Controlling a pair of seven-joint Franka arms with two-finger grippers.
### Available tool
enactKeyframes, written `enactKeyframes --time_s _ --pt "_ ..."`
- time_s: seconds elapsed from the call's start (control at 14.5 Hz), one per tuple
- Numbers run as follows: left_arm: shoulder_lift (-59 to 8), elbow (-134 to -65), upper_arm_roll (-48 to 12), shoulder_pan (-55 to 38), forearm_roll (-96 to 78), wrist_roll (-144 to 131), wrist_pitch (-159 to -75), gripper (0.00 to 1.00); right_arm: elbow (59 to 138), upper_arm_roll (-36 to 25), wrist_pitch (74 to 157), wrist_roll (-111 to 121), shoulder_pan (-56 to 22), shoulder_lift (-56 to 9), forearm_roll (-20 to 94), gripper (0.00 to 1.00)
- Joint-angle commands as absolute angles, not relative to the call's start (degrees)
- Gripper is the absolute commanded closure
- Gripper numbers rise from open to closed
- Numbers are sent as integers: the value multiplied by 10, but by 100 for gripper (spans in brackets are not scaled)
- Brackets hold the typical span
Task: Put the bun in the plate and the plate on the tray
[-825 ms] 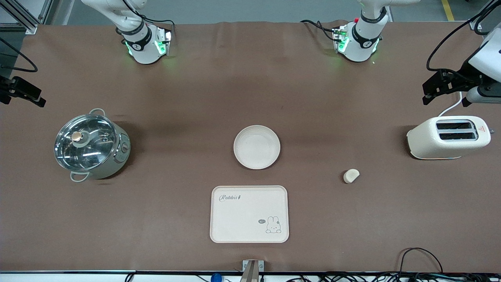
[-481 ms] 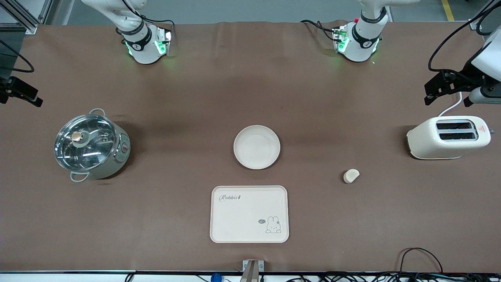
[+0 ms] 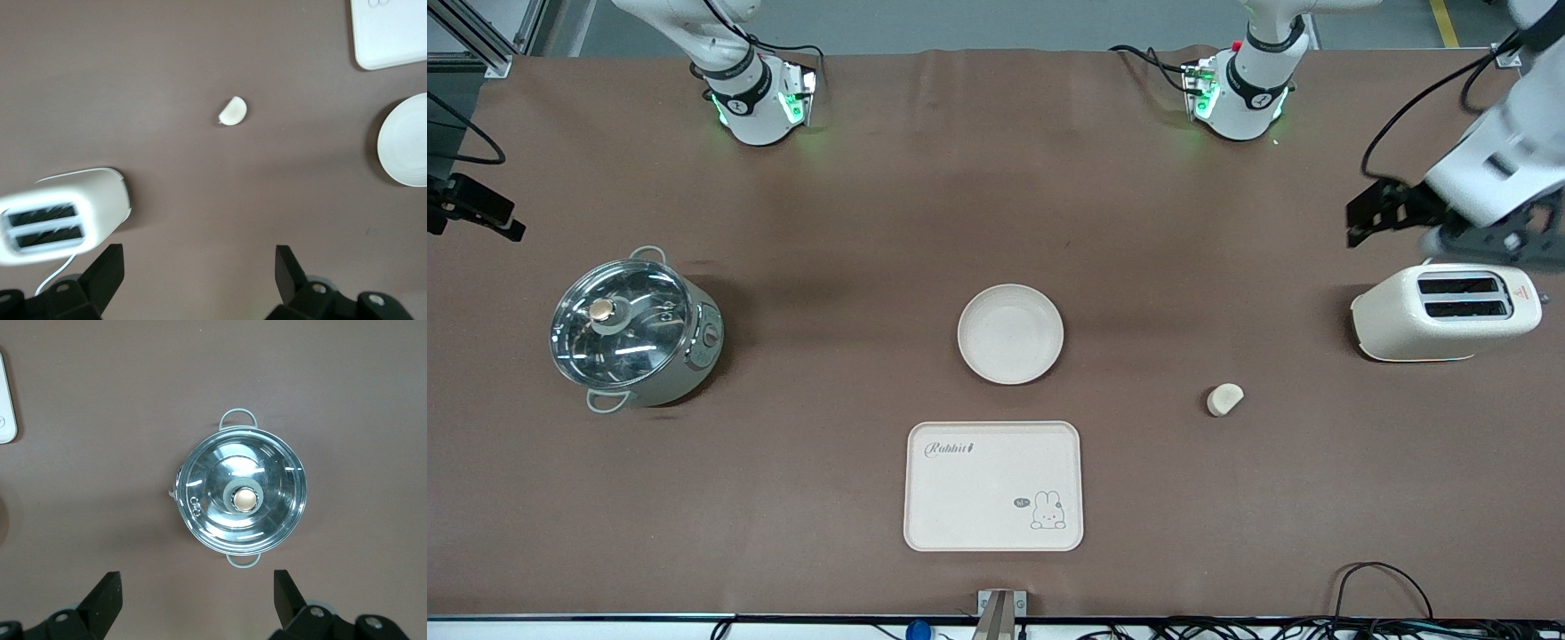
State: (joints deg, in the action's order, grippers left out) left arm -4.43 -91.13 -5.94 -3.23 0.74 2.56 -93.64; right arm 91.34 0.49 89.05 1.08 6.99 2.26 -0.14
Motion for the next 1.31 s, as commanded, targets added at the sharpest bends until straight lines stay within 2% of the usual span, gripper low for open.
enactKeyframes --time_s 0.0,0.34,0.48,0.76,1.17,1.24 --pt "-165 -898 -70 -32 -2 67 -1002 0 921 14 896 20 56 27 15 0" --pt "-321 -904 -91 -35 23 113 -1178 0 923 14 940 -4 23 -23 86 0" --pt "-356 -908 -94 -42 31 123 -1222 0 925 14 958 -4 5 -47 102 0" --pt "-367 -982 -94 -42 32 147 -1341 0 936 13 1026 -88 -65 -104 102 0" --pt "-373 -1012 -93 -32 31 177 -1383 1 1048 14 1193 -139 -126 -124 103 0" --pt "-376 -1015 -93 -30 31 186 -1396 4 1072 15 1222 -160 -139 -124 105 0"
